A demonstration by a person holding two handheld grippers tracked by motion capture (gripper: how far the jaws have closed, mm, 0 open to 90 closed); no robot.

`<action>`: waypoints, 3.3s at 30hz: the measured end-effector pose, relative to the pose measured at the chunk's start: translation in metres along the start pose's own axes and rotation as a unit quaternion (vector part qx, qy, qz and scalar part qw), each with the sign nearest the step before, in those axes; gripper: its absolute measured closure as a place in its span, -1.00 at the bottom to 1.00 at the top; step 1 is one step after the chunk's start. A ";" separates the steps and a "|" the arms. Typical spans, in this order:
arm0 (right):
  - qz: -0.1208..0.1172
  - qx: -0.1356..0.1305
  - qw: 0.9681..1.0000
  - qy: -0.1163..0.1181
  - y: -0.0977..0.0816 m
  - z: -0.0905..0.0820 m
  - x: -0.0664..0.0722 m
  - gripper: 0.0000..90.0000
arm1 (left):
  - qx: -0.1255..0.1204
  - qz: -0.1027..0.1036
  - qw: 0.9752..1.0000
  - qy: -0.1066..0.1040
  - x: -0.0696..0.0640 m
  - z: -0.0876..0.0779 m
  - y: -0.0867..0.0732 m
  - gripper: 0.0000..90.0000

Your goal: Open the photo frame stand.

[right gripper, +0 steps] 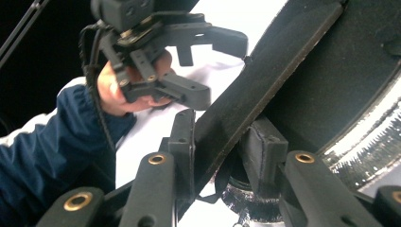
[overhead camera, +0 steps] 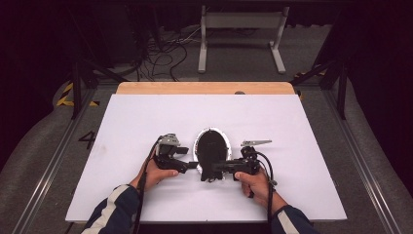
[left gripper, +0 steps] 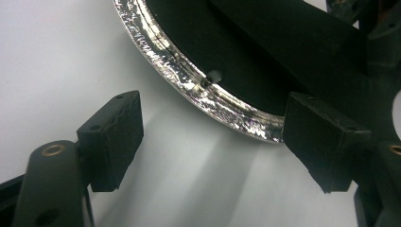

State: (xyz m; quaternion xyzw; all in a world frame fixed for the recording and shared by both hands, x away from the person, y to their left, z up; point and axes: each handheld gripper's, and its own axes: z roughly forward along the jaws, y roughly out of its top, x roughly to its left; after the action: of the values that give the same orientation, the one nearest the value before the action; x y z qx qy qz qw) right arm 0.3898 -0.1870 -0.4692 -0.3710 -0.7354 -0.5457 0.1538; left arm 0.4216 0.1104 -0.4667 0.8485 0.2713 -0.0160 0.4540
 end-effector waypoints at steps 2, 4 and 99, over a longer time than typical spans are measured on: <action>-0.012 0.003 1.000 0.002 0.000 0.000 0.001 0.53 | -0.001 0.000 1.000 -0.011 -0.001 0.002 0.002 -0.52; -0.031 0.007 0.999 0.006 0.001 -0.001 0.003 0.55 | 0.002 0.005 1.000 -0.017 -0.002 0.004 0.004 -0.52; -0.135 0.021 0.983 -0.123 0.016 -0.005 0.028 0.71 | -0.081 0.153 0.979 0.109 -0.028 0.002 0.013 0.56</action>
State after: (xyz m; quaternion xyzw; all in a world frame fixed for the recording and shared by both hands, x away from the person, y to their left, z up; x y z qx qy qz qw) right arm 0.3812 -0.1790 -0.4385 -0.3298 -0.8030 -0.4964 -0.0053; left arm 0.4047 0.0908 -0.4506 0.8371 0.1867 0.1687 0.4857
